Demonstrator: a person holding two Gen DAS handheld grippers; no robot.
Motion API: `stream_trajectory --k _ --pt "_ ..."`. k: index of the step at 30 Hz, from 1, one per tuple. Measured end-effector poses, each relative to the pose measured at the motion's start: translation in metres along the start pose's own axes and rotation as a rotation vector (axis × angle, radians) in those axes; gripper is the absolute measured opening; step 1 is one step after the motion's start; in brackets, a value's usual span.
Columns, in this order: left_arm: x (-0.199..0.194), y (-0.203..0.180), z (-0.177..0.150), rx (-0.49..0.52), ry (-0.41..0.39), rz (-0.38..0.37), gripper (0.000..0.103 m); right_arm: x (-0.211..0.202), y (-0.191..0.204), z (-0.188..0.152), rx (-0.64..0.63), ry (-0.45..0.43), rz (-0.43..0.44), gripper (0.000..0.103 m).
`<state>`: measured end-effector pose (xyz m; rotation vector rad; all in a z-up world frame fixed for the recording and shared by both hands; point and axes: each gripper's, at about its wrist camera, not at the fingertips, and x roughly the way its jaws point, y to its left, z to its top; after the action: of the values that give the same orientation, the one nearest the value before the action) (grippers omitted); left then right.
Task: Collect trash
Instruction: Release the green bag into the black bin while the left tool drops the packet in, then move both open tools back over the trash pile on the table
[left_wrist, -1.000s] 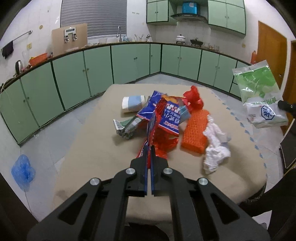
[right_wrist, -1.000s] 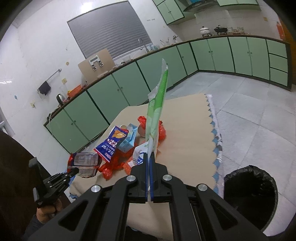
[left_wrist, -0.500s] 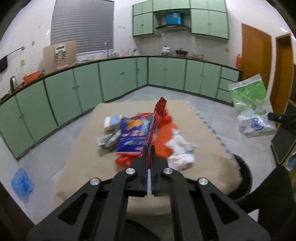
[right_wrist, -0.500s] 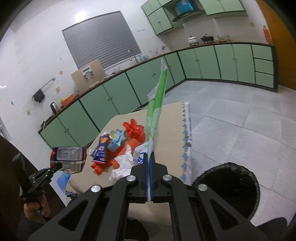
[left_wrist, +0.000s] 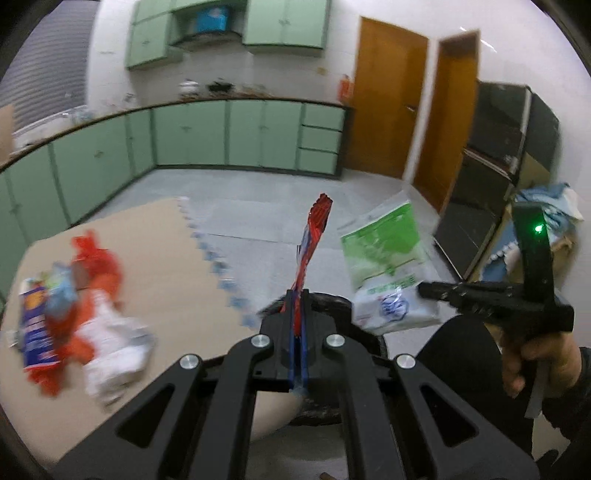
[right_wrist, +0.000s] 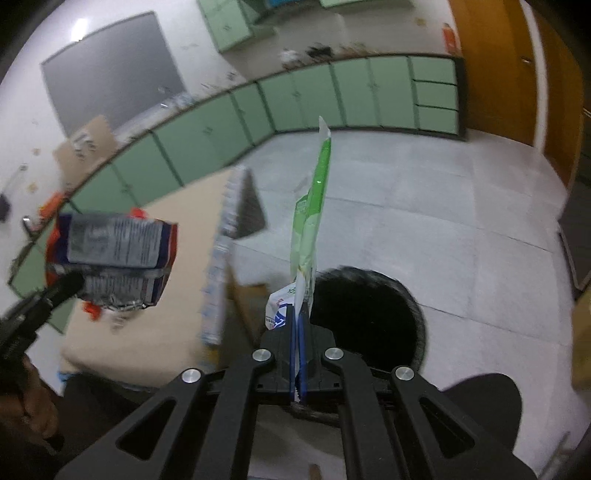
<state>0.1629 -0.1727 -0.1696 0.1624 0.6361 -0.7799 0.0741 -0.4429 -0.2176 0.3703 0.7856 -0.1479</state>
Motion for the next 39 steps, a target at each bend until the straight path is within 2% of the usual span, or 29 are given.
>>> stream_trajectory --k 3,9,10,11,12,13,14,15,18,21,22,23,24,25,27,29,31,36,39 --pt "0.042 -0.014 0.003 -0.003 0.047 -0.044 0.001 0.022 -0.012 -0.001 0.019 0.040 -0.029 0.002" --pt "0.120 -0.031 -0.008 0.014 0.145 -0.051 0.002 0.075 -0.031 0.005 0.048 0.117 -0.067 0.002" --pt "0.125 -0.028 -0.010 0.011 0.155 -0.053 0.005 0.082 -0.033 0.005 0.048 0.128 -0.078 0.003" --pt "0.131 -0.026 -0.013 0.006 0.164 -0.051 0.006 0.091 -0.036 0.005 0.055 0.144 -0.084 0.007" --pt "0.145 -0.026 -0.016 0.002 0.176 -0.040 0.012 0.097 -0.038 0.004 0.061 0.156 -0.091 0.009" --pt "0.151 -0.024 -0.018 0.003 0.187 -0.037 0.029 0.103 -0.041 0.005 0.064 0.164 -0.104 0.019" --pt "0.156 -0.025 -0.019 0.006 0.194 -0.033 0.037 0.105 -0.041 0.006 0.063 0.162 -0.116 0.032" --pt "0.164 -0.024 -0.022 0.014 0.201 -0.017 0.041 0.104 -0.043 0.005 0.063 0.156 -0.124 0.036" --pt "0.168 -0.017 -0.022 0.013 0.214 -0.013 0.040 0.100 -0.045 0.002 0.068 0.150 -0.129 0.037" --pt "0.147 -0.008 -0.017 0.005 0.178 0.006 0.042 0.089 -0.048 0.002 0.078 0.139 -0.133 0.037" --pt "0.139 -0.005 -0.016 0.004 0.163 0.018 0.048 0.081 -0.046 0.002 0.071 0.127 -0.131 0.041" --pt "0.126 0.000 -0.014 -0.002 0.141 0.042 0.052 0.079 -0.044 0.005 0.065 0.118 -0.134 0.050" --pt "0.118 0.004 -0.012 -0.007 0.125 0.060 0.062 0.074 -0.041 0.007 0.056 0.103 -0.144 0.055" --pt "0.102 0.010 -0.011 -0.020 0.098 0.087 0.069 0.064 -0.034 0.008 0.041 0.078 -0.150 0.067" --pt "0.073 0.020 -0.012 -0.043 0.057 0.135 0.072 0.053 -0.024 0.012 0.027 0.044 -0.145 0.078" --pt "0.044 0.031 -0.016 -0.067 0.024 0.193 0.078 0.036 -0.007 0.015 0.012 -0.008 -0.112 0.094" --pt "0.011 0.044 -0.023 -0.093 -0.014 0.263 0.087 0.024 0.012 0.018 -0.026 -0.046 -0.070 0.096" --pt "-0.072 0.082 -0.047 -0.166 -0.089 0.453 0.089 0.011 0.085 0.017 -0.157 -0.090 0.086 0.093" --pt "-0.114 0.100 -0.057 -0.182 -0.134 0.562 0.090 0.011 0.129 0.012 -0.237 -0.100 0.156 0.088"
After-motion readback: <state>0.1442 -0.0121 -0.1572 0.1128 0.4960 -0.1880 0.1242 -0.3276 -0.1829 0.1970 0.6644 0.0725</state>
